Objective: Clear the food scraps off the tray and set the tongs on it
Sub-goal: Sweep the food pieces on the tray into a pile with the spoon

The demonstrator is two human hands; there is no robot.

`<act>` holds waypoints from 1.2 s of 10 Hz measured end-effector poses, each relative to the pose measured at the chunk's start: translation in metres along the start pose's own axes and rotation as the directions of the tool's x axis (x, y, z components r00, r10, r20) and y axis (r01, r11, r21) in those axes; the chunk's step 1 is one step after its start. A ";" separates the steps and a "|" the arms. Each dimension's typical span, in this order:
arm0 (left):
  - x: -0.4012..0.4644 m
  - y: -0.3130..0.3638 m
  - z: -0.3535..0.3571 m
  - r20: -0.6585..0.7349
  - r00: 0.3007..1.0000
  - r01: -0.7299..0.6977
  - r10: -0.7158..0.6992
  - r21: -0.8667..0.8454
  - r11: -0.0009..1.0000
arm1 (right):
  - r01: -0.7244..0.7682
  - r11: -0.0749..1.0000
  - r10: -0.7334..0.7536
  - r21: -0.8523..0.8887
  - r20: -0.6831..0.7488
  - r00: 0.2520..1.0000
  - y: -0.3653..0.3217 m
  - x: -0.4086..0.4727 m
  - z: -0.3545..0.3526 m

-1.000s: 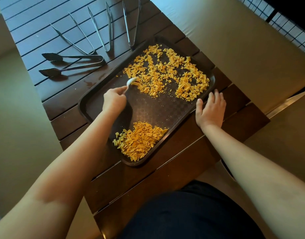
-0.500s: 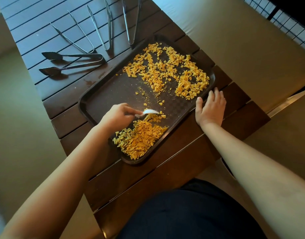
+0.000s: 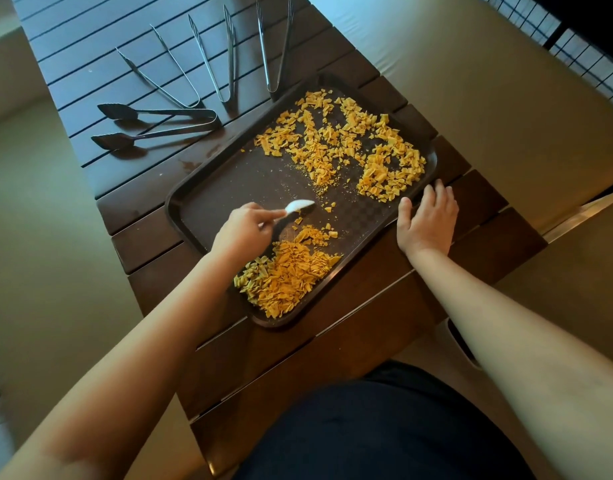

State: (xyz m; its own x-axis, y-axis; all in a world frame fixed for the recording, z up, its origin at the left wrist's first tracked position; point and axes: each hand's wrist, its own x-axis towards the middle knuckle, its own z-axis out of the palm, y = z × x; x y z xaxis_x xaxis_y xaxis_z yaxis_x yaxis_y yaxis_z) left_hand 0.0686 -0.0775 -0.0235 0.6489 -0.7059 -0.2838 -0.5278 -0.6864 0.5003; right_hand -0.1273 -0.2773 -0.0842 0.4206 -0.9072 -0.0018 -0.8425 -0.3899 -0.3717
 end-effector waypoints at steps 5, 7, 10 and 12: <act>0.012 0.029 0.014 0.011 0.999 0.037 -0.036 -0.073 0.997 | -0.011 1.000 0.011 -0.013 0.007 1.000 0.000 -0.001 0.000; -0.013 0.020 0.010 0.183 0.983 -0.006 0.020 -0.078 0.997 | -0.016 1.000 0.016 -0.016 0.007 1.000 -0.001 0.000 0.000; 0.005 0.009 0.005 -0.092 0.984 0.134 -0.150 -0.167 0.977 | -0.008 1.000 0.008 -0.007 0.000 1.000 -0.001 -0.001 -0.001; -0.006 0.013 0.012 0.077 0.997 -0.024 0.029 -0.067 0.997 | -0.003 1.000 0.003 -0.006 -0.002 1.000 -0.001 -0.001 0.000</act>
State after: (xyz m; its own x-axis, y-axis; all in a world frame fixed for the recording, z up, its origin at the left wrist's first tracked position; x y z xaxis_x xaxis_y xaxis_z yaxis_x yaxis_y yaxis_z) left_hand 0.0514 -0.0837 -0.0248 0.5893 -0.7368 -0.3314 -0.5054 -0.6562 0.5603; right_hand -0.1271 -0.2761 -0.0834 0.4173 -0.9088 -0.0006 -0.8459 -0.3881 -0.3659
